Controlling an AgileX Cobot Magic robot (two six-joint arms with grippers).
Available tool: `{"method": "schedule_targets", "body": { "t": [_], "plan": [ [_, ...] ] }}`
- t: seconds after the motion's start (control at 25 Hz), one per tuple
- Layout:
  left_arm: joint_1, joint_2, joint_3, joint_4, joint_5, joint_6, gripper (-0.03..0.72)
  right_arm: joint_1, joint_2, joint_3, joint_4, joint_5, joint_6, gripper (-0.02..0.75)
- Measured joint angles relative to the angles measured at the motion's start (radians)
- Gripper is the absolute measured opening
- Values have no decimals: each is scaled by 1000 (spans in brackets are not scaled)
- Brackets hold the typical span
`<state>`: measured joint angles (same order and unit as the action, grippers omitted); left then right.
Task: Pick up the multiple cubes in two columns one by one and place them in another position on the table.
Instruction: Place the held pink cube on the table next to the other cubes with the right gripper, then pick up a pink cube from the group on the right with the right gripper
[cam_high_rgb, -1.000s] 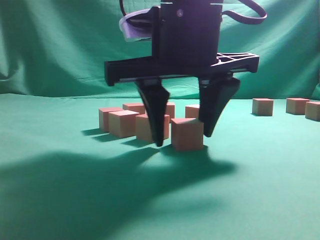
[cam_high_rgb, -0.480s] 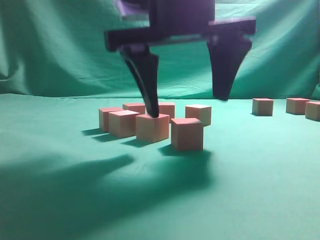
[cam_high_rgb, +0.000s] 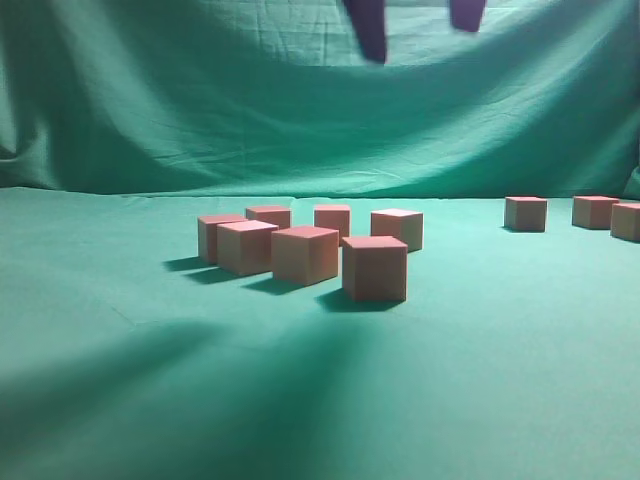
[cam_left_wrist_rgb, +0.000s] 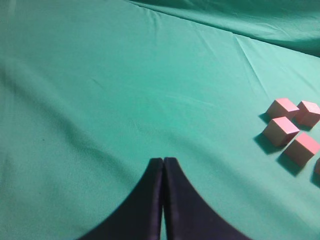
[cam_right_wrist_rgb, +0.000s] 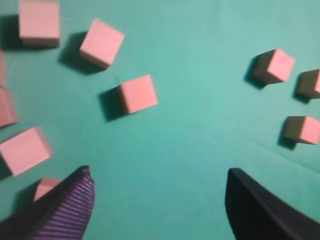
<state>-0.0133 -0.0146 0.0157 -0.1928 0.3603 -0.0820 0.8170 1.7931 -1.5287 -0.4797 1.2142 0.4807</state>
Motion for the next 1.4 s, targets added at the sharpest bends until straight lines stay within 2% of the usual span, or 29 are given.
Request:
{"method": "schedule_targets", "body": {
  "t": [0.2, 0.4, 0.48, 0.6, 0.76, 0.92, 1.12, 1.4],
  "plan": [
    [0, 0, 0, 0, 0, 0, 0, -144, -125, -1, -25, 12, -5, 545],
    [0, 0, 0, 0, 0, 0, 0, -384, -167, -2, -1, 19, -49, 545],
    [0, 0, 0, 0, 0, 0, 0, -492, -167, -2, 65, 21, -87, 545],
    [0, 0, 0, 0, 0, 0, 0, -636, -167, -2, 228, 10, -204, 545],
    [0, 0, 0, 0, 0, 0, 0, -782, -131, -2, 398, -26, -349, 545],
    [0, 0, 0, 0, 0, 0, 0, -842, -37, -2, 478, -64, -446, 545],
    [0, 0, 0, 0, 0, 0, 0, -845, 82, -2, 516, -159, -528, 545],
    [0, 0, 0, 0, 0, 0, 0, -845, 204, -2, 516, -259, -546, 545]
  ]
}}
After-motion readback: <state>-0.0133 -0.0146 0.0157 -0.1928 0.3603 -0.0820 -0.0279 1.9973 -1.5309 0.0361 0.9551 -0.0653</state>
